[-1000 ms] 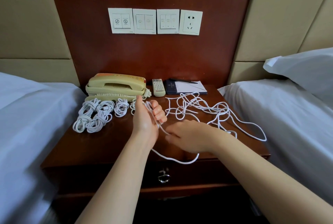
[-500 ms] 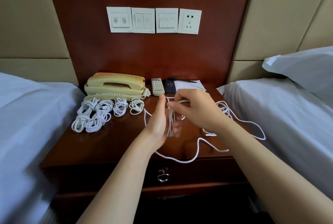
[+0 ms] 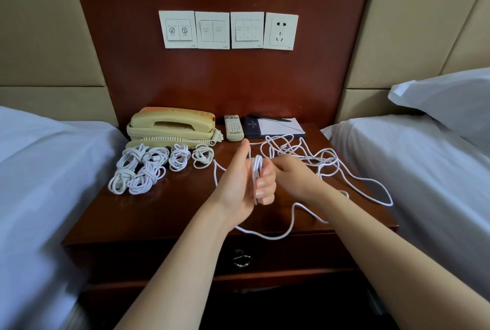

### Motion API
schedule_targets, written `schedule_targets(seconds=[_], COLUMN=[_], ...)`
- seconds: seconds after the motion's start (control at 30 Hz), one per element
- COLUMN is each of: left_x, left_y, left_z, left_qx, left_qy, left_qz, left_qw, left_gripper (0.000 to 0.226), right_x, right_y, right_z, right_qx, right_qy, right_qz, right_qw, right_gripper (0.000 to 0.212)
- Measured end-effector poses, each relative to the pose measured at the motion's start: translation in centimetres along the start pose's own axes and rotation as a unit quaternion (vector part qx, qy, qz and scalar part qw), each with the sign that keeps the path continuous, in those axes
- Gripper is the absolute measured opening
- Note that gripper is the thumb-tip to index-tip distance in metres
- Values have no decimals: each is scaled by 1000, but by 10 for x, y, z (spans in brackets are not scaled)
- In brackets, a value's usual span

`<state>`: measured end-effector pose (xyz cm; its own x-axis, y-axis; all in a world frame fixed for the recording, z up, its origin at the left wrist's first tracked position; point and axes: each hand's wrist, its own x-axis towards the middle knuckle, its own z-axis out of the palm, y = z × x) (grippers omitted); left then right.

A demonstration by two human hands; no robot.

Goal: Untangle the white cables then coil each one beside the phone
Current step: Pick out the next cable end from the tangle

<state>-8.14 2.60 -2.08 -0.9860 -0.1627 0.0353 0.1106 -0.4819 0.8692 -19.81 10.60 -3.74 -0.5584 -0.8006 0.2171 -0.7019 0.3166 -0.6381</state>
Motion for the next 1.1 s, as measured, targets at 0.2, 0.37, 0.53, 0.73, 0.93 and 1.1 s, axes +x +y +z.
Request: schedule_targets(seconds=[0.2, 0.37, 0.53, 0.73, 0.93, 1.1], left_x=[1, 2, 1, 7, 15, 19], left_y=[2, 11, 18, 17, 14, -1], left_z=[-4, -12, -23, -28, -36, -23], left_qx=[-89, -127, -138, -119, -9, 135], left_qy=[86, 147, 172, 222, 261, 189], left_qz=[50, 89, 109, 113, 80, 14], left_qw=[991, 977, 969, 961, 962, 973], left_gripper=[65, 60, 60, 59, 62, 77], right_x=[-7, -10, -13, -22, -30, -30], right_y=[-10, -20, -27, -47, -64, -66], right_z=[5, 7, 0, -10, -20, -27], right_qx=[-189, -187, -158, -175, -210, -268], right_qy=[-61, -128, -158, -253, -172, -49], right_qz=[31, 22, 7, -38, -81, -126], right_qw=[979, 974, 975, 951, 959, 954], right_gripper=[46, 53, 51, 20, 22, 19])
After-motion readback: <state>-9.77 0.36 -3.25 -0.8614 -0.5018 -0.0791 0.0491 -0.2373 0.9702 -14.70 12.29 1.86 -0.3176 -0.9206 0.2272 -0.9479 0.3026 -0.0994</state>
